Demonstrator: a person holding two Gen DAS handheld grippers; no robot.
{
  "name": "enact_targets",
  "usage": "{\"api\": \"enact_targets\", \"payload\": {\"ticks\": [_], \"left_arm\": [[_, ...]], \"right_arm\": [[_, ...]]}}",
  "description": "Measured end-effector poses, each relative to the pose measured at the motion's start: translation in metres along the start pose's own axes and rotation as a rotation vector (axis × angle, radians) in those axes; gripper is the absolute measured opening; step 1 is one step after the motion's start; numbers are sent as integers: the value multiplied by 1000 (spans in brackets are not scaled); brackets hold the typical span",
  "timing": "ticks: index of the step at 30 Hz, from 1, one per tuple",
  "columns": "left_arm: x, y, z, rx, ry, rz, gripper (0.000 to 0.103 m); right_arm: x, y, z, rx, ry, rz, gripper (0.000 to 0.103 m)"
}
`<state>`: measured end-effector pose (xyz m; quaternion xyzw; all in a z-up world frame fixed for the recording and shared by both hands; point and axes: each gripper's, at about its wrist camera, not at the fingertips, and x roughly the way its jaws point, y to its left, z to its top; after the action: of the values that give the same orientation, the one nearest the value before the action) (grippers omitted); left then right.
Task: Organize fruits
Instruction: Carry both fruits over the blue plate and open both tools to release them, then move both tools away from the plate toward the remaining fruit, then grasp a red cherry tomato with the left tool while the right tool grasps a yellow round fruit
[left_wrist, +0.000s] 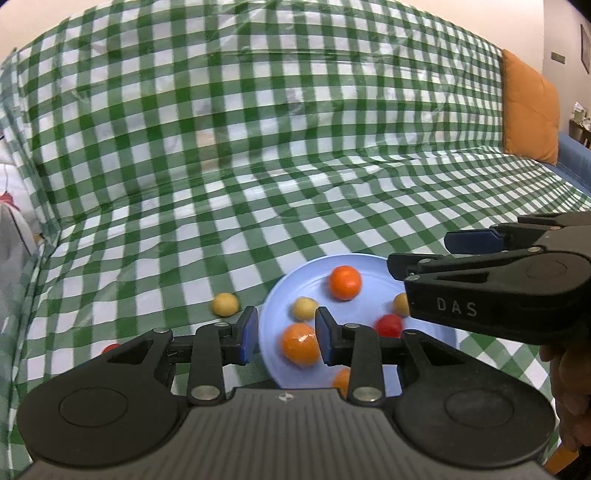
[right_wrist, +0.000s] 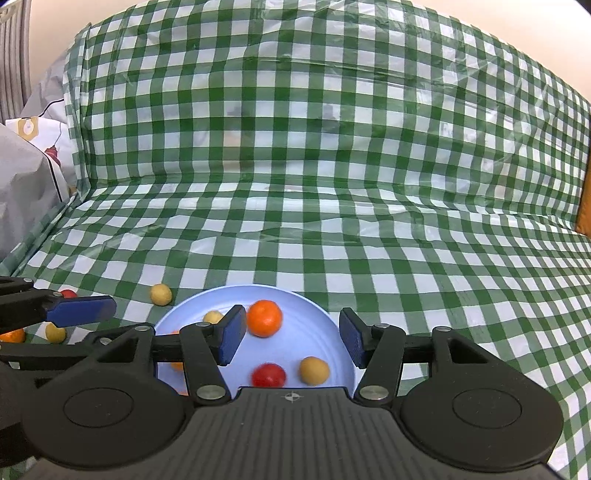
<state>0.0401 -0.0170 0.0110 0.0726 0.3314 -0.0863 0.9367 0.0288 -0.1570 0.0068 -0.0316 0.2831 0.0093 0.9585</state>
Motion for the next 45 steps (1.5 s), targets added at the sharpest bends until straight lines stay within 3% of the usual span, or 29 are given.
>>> {"api": "enact_targets", "payload": {"ticks": [10,16,24,28,34,40,44,45], "left_arm": [[-2,47,-1,-69,25,72,36],[3,86,-1,-173,84,125,36],[24,169,-12,-502,285,180,36],[31,197,-17,-609,309,158,36],[52,208,-17,-658,333,135,37],[75,198,-11,-650,355,88,38],[84,189,-10,-627,371,78,38],[86,188,-9,-625,374,77,37]], "right_arm": [[9,47,7,-27,7,55,58],[24,73,15,15,24,94,58],[54,101,23,36,52,133,58],[74,112,27,37,75,137,58],[111,130,28,37,145,127,58],[141,142,25,0,203,57,57],[151,142,20,1,237,35,44],[151,143,19,-5,233,33,36]]}}
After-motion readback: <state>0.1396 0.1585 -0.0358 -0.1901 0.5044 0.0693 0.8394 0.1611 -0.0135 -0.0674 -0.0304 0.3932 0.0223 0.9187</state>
